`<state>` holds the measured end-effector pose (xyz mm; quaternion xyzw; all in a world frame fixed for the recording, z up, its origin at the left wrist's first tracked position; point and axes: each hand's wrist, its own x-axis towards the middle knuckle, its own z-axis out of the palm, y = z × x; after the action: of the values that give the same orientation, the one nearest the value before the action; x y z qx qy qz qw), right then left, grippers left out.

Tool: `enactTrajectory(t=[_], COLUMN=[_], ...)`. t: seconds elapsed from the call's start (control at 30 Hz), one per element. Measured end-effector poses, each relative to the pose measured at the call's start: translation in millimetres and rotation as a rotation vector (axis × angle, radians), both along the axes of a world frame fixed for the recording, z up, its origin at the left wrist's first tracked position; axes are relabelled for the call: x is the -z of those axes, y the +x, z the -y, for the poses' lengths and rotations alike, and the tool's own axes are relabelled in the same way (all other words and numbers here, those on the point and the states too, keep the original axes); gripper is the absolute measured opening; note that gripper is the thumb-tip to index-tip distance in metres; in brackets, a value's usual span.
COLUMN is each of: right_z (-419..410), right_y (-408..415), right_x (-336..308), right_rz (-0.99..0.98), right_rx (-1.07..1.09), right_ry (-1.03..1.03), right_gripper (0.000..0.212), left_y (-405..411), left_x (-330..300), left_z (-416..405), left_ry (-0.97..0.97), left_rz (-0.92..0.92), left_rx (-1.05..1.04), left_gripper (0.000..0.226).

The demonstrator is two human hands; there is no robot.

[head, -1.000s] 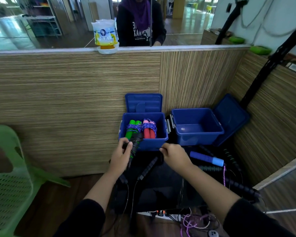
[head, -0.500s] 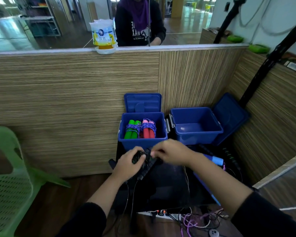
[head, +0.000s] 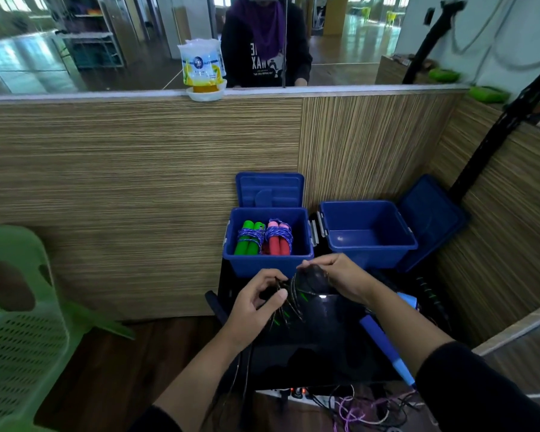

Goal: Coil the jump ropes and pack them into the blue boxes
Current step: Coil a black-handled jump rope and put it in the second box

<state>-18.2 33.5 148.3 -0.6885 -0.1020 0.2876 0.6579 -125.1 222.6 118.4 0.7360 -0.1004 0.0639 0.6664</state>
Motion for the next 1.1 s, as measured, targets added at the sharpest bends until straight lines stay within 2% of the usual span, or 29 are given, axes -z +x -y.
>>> enactTrajectory(t=[0.07, 0.13, 0.23, 0.27, 0.33, 0.43, 0.5, 0.57, 0.63, 0.7, 0.77, 0.83, 0.9, 0.97, 1.03, 1.1], right_z=[-8.2, -16.5, -28.9, -31.9, -33.9, -31.8, -28.8, -28.5, -29.9, -30.4, -29.3, -30.0, -30.3, -26.3, -18.1, -9.9], right_y=[-6.2, -14.1, -30.5, -37.0, -47.2, -62.1, -70.4, -73.5, -68.9, -57.4, -44.7, -35.8, -28.7, -19.4, -9.9, -3.9], right_x=[12.8, 23.4, 31.5, 32.7, 39.6, 46.2, 43.1, 34.6, 20.8, 7.3, -7.1, -18.3, -24.2, -24.5, -19.4, -15.5], right_rz=[-0.078, -0.085, 0.041, 0.089, 0.135, 0.140, 0.183, 0.248, 0.393, 0.605, 0.810, 0.960, 1.053, 1.026, 0.831, 0.618], right_rx=[0.058, 0.111, 0.073, 0.036, -0.049, -0.169, -0.157, -0.169, -0.216, -0.208, -0.267, -0.353, -0.376, -0.356, -0.255, -0.126], right_ry=[0.052, 0.019, -0.091, -0.145, -0.259, -0.426, -0.483, -0.484, -0.527, -0.606, -0.743, -0.868, -0.922, -0.907, -0.791, -0.635], right_gripper=[0.014, 0.023, 0.036, 0.031, 0.019, 0.020, 0.022, 0.022, 0.019, 0.012, 0.014, 0.019, 0.021, 0.018, 0.021, 0.037], left_y=[2.1, 5.0, 12.5, 14.9, 21.1, 33.9, 41.7, 42.4, 38.3, 32.2, 24.3, 14.3, 4.3, -5.4, -15.1, -21.6], left_x=[-2.5, -3.5, 0.1, 1.2, 2.8, 1.4, 3.6, 12.5, 25.6, 36.4, 46.0, 52.4, 51.0, 45.3, 38.4, 29.0], left_z=[1.4, 1.1, -1.8, -2.1, -3.7, -13.8, -26.9, -39.3, -47.9, -50.2, -47.2, -40.8, -32.1, -22.7, -13.8, -5.5], left_ry=[-0.096, -0.176, -0.278, -0.307, -0.326, -0.352, -0.240, 0.124, 0.452, 0.678, 0.847, 0.937, 0.929, 0.839, 0.665, 0.464], left_rz=[0.014, 0.003, -0.029, -0.039, -0.052, -0.044, -0.051, -0.064, -0.063, -0.073, -0.044, 0.067, 0.153, 0.180, 0.175, 0.100], left_rx=[-0.016, -0.071, -0.233, -0.295, -0.435, -0.693, -0.837, -0.885, -0.847, -0.741, -0.576, -0.393, -0.204, -0.085, -0.071, -0.101], left_gripper=[0.035, 0.034, 0.012, 0.006, 0.010, 0.012, 0.008, 0.011, 0.022, 0.032, 0.040, 0.039, 0.034, 0.030, 0.029, 0.035])
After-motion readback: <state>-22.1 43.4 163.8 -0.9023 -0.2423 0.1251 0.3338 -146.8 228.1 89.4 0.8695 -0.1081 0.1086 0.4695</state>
